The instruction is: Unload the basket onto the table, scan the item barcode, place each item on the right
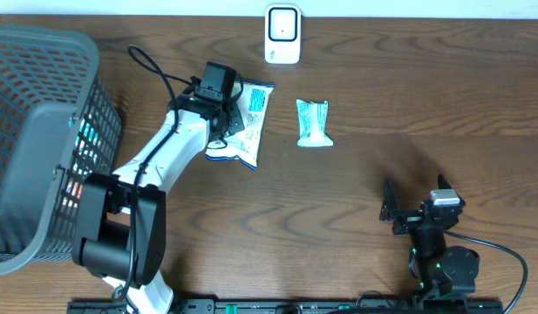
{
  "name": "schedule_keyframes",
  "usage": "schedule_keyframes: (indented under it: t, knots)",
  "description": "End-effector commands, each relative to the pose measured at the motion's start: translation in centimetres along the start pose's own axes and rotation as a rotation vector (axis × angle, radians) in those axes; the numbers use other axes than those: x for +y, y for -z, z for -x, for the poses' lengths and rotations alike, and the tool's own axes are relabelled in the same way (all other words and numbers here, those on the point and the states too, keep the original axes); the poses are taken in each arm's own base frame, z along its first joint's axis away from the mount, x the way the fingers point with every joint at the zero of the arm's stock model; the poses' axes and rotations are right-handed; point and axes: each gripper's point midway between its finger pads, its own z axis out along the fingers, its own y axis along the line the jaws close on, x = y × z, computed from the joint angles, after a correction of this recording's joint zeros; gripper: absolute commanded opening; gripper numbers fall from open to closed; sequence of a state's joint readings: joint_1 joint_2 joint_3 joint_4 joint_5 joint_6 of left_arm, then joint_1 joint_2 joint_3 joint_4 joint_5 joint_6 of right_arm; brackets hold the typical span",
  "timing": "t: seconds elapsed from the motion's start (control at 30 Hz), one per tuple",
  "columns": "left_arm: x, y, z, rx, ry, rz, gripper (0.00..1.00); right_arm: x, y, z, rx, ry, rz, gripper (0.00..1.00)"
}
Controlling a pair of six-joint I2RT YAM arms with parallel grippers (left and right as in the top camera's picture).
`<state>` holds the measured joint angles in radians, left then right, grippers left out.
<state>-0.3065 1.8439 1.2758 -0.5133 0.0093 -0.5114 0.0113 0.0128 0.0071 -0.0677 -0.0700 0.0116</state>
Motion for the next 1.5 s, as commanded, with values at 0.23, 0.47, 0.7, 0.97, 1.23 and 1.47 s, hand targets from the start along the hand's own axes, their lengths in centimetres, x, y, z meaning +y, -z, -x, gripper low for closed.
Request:
schedule_keyframes:
  t: [0.23, 0.47, 0.7, 0.97, 1.23, 1.47]
  knots:
    - [-3.5, -1.7, -4.2, 0.103, -0.103, -0.058, 0.07, -0.3, 0.0, 0.0, -0.001, -0.010, -0.013, 0.99]
    - [-5.0, -1.5, -5.2, 0.097, -0.151, -0.069, 0.07, -0.3, 0.0, 0.0, -0.001, -0.010, -0.013, 0.99]
    - [-3.1, -0.5, -1.5, -0.018, -0.128, 0.011, 0.07, -0.3, 0.0, 0.0, -0.001, -0.010, -0.013, 0.99]
    - [-0.9, 1.1, 1.4, -0.078, -0.056, 0.012, 0.07, -0.3, 0.0, 0.0, -0.001, -0.010, -0.013, 0.99]
    - [-0.3, -1.7, -1.6, 0.032, -0.056, 0.024, 0.07, -0.3, 0.0, 0.0, -0.001, -0.010, -0.013, 0.99]
    - [-1.5, -3.9, -4.2, 0.103, -0.077, 0.026, 0.07, -0.3, 0.0, 0.0, -0.001, -0.010, -0.013, 0.99]
